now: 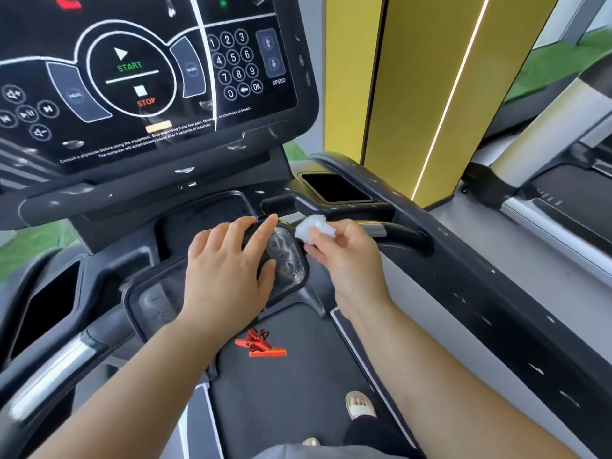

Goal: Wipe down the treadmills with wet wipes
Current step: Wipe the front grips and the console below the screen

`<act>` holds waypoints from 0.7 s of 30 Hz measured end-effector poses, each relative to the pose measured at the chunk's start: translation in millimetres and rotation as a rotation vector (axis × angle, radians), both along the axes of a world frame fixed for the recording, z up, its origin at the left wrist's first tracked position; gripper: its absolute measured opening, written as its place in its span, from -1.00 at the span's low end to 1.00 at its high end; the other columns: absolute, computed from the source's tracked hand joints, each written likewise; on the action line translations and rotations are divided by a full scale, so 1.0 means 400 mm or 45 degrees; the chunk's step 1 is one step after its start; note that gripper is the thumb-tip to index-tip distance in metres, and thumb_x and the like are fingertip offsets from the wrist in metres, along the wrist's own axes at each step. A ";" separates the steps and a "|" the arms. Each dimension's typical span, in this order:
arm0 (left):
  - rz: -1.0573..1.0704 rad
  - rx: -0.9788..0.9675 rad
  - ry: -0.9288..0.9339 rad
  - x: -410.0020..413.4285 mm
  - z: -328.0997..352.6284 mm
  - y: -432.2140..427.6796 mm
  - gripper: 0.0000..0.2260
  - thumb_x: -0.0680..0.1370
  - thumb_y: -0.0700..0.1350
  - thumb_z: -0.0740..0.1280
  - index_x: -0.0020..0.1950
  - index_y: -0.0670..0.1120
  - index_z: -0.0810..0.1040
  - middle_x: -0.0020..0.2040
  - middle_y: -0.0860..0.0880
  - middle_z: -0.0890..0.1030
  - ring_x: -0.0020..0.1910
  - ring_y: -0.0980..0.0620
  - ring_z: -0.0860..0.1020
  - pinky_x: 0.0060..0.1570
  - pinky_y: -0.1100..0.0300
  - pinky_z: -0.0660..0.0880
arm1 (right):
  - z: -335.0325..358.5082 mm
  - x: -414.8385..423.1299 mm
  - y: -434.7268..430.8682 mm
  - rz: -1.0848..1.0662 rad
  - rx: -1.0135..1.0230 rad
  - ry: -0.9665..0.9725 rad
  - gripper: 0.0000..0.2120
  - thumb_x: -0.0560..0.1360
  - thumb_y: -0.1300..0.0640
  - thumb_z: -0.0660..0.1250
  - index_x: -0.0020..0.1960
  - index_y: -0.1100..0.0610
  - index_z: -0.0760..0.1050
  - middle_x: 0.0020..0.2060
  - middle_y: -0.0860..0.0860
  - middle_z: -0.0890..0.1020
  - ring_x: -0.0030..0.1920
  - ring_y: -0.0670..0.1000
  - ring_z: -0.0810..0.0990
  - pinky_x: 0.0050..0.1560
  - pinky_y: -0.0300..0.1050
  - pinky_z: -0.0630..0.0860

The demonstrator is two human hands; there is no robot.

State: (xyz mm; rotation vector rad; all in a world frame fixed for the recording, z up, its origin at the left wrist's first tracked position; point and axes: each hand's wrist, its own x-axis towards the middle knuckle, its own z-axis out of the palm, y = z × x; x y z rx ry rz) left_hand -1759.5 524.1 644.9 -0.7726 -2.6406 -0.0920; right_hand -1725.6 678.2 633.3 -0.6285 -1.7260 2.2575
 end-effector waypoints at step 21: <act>1.483 1.705 -0.103 0.529 -0.021 -0.058 -0.87 0.42 -0.01 0.48 -0.06 0.10 0.61 -0.17 0.30 0.62 -0.25 0.20 0.52 -0.12 0.28 0.43 | 0.016 0.092 -0.259 2.170 0.240 -0.030 -0.91 0.58 0.26 0.24 -0.04 0.13 0.50 -0.19 0.05 0.68 -0.21 -0.05 0.66 -0.13 -0.19 0.60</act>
